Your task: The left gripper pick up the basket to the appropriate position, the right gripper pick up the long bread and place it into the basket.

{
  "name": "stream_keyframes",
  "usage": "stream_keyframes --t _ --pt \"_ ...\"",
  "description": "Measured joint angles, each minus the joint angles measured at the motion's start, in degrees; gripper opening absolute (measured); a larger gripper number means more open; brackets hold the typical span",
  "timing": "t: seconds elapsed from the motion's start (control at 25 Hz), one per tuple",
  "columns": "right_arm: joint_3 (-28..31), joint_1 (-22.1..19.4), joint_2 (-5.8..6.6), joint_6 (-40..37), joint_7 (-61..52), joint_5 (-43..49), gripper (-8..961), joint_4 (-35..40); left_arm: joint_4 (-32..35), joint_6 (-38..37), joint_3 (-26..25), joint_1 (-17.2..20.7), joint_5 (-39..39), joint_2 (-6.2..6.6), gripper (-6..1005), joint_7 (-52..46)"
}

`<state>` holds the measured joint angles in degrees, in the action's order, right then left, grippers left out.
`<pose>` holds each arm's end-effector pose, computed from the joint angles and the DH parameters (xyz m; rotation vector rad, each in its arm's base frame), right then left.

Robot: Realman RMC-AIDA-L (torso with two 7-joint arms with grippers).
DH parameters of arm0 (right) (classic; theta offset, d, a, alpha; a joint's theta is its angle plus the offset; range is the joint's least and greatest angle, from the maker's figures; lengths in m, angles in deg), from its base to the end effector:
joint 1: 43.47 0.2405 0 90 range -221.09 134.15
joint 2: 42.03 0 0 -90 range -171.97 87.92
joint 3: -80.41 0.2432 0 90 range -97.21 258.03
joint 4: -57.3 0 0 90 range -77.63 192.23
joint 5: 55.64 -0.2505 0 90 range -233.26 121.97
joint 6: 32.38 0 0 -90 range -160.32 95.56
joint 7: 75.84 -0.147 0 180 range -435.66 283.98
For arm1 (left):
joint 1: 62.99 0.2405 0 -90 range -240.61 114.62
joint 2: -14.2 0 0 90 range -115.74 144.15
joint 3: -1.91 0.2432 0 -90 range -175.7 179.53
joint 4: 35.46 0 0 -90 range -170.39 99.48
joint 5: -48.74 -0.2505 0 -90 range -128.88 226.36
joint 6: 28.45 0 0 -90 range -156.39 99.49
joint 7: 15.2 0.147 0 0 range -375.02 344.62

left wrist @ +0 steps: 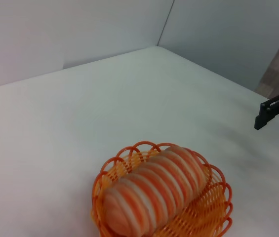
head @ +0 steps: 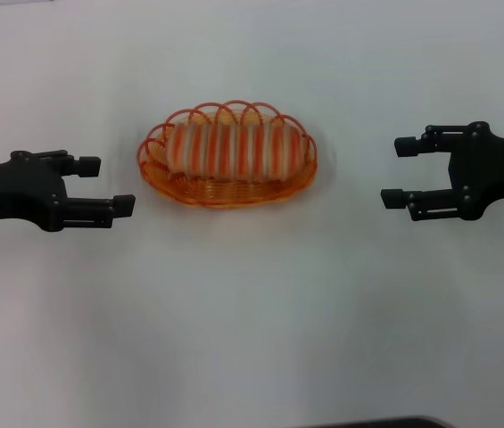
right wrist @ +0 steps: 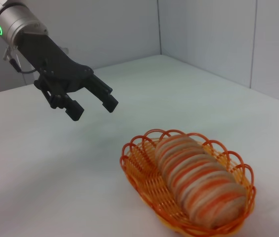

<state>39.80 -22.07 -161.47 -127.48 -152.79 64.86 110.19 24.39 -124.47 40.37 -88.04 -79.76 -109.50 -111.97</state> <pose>0.3048 0.3233 0.0455 -2.7663 0.4734 0.4486 -0.2784 0.3372 0.0398 -2.7447 -0.8355 -0.4030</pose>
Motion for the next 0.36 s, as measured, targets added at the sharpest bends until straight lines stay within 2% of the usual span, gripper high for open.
stream_keyframes --t 0.36 --pt "-0.1 0.47 -0.09 0.46 -0.97 -0.1 796 0.01 0.01 -0.1 0.37 -1.02 -0.05 0.19 884 0.02"
